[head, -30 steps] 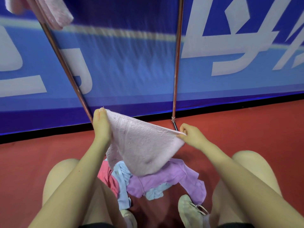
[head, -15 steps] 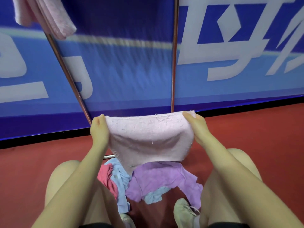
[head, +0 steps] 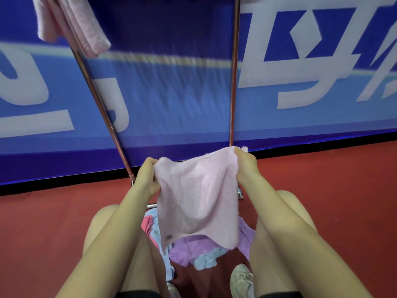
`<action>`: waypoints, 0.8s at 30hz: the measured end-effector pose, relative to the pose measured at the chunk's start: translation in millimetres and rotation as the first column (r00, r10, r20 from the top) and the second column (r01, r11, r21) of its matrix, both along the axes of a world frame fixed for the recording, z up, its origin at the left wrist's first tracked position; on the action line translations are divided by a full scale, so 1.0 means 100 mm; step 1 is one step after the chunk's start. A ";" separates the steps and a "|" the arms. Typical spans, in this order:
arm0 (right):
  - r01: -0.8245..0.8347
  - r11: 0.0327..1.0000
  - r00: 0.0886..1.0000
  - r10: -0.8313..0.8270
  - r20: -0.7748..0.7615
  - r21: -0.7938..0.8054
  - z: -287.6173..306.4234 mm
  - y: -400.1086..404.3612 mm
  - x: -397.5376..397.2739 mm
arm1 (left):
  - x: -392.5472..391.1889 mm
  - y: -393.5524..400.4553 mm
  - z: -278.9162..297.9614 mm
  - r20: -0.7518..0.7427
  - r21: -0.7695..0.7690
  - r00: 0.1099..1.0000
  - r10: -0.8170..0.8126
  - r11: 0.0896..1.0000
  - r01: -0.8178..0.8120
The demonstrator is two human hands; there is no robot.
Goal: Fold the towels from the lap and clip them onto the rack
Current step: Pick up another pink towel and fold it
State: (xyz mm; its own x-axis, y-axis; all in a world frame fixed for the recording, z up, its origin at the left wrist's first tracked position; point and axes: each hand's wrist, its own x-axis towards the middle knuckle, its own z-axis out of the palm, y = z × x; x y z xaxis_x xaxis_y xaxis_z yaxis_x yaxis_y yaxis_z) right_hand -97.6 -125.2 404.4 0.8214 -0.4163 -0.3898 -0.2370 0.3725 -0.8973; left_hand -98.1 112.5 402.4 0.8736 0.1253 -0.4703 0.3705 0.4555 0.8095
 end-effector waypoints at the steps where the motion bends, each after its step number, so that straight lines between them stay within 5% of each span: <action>1: 0.009 1.000 1.000 -0.009 0.004 0.019 0.01 0.02 0.00 | 0.00 0.01 0.00 0.029 -0.018 0.999 0.024 1.000 -0.024; 7: -0.004 1.000 0.995 0.004 0.096 0.005 -0.01 0.20 0.08 | 0.08 -0.08 -0.05 0.128 -0.081 0.981 0.148 0.987 -0.139; 14: -0.104 0.928 0.963 0.185 0.198 -0.358 0.00 0.56 0.10 | 0.07 -0.40 -0.04 0.177 0.150 0.984 0.018 0.988 -0.045; 18: -0.181 0.865 0.895 0.342 0.287 -0.467 0.06 0.70 0.05 | 0.05 -0.59 -0.01 0.199 0.158 0.979 -0.039 0.987 0.007; 24: -0.432 0.851 0.801 0.514 0.306 -0.297 0.11 0.71 0.07 | 0.16 -0.48 0.05 0.205 0.109 0.979 0.008 0.994 -0.031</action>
State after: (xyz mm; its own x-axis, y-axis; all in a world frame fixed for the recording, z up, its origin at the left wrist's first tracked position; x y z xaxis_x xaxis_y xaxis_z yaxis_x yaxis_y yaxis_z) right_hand -90.4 -54.6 415.8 0.9994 0.0265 0.0230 0.0202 0.1004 -0.9947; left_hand -82.2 64.6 407.2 0.9465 0.1848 -0.2646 0.1843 0.3639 0.9131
